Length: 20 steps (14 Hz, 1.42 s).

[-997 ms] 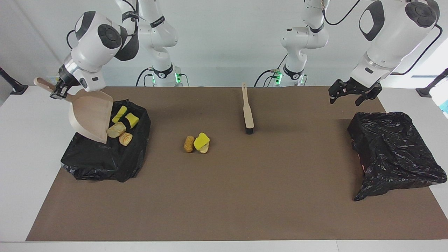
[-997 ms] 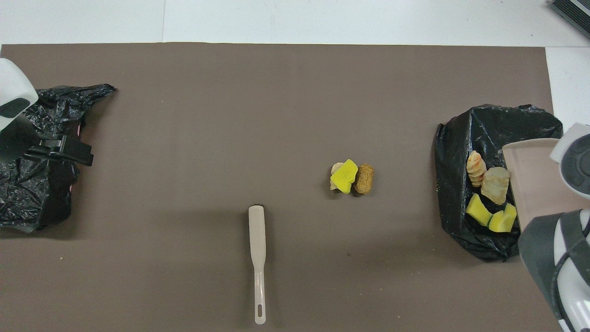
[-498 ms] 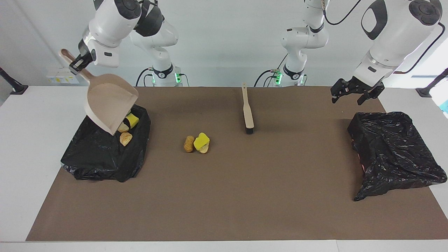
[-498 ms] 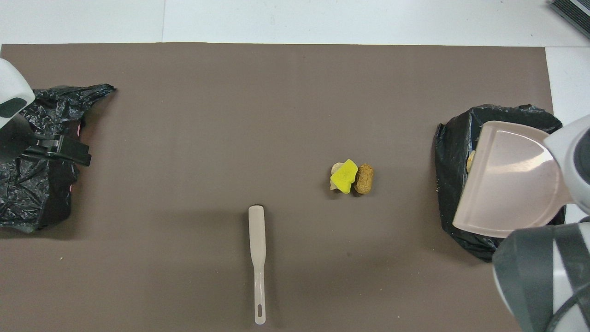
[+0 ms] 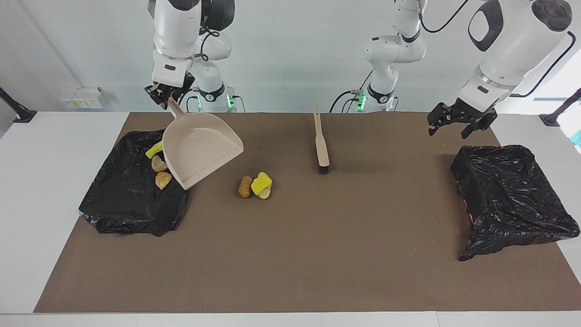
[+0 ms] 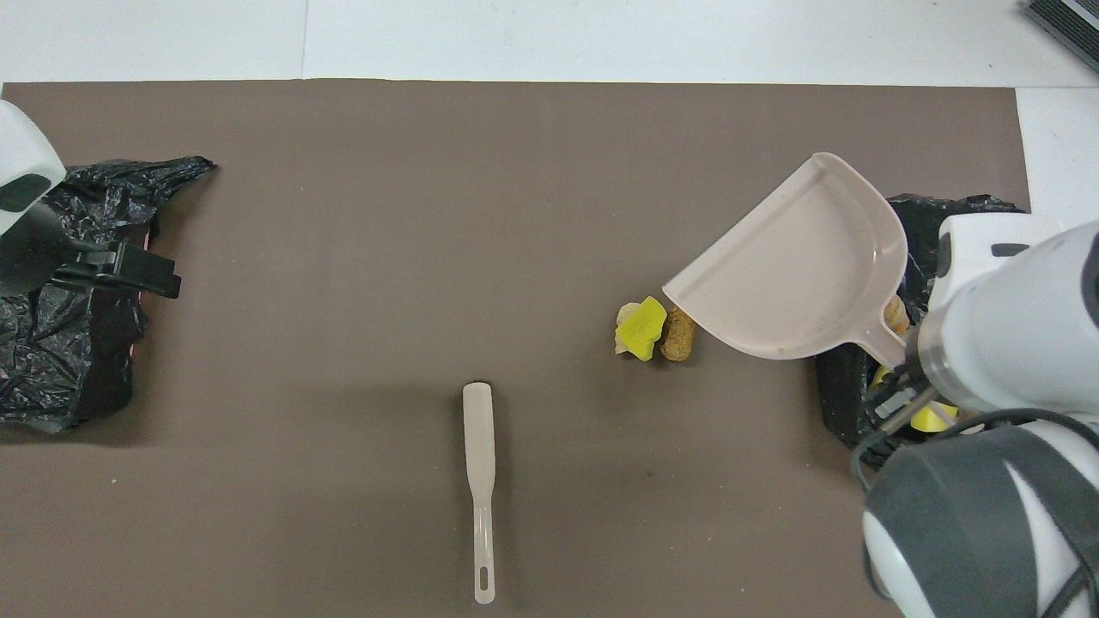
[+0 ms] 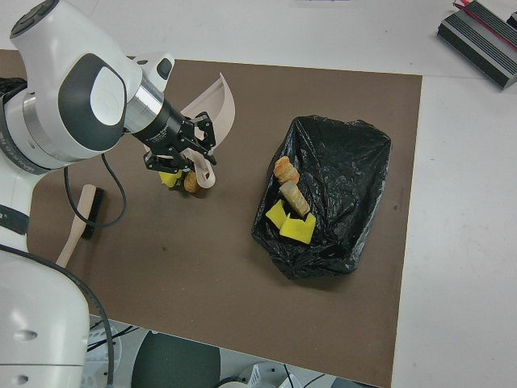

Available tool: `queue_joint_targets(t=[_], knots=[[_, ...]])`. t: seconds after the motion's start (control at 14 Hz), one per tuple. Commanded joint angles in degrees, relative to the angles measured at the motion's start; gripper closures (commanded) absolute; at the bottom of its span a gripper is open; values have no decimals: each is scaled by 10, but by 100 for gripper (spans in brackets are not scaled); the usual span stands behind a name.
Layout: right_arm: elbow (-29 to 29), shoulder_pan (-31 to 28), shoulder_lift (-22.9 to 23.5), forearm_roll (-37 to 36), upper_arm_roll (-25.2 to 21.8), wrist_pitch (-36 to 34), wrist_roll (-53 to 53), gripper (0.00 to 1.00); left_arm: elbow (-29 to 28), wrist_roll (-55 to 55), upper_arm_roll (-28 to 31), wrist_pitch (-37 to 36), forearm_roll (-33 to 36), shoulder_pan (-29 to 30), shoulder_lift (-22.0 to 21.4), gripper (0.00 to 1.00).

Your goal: Sweep and dump trash in bin

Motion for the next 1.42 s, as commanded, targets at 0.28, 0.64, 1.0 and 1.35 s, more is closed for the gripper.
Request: queue_joint_targets(t=[0.28,0.64,1.0,1.35], knots=[[152,147,230,44,1,86,383,100,-9,4,-1,11,-2,7,-6,0],[242,220,375,44,0,205,563,100,-9,5,-1,11,-2,7,-6,0],[341,248,485,47,13,239,640,100,-10,1,-2,13,-2,2,-6,0],[333,262,514,50,13,292,640,100,-13,1,-6,10,-2,-3,-7,0]])
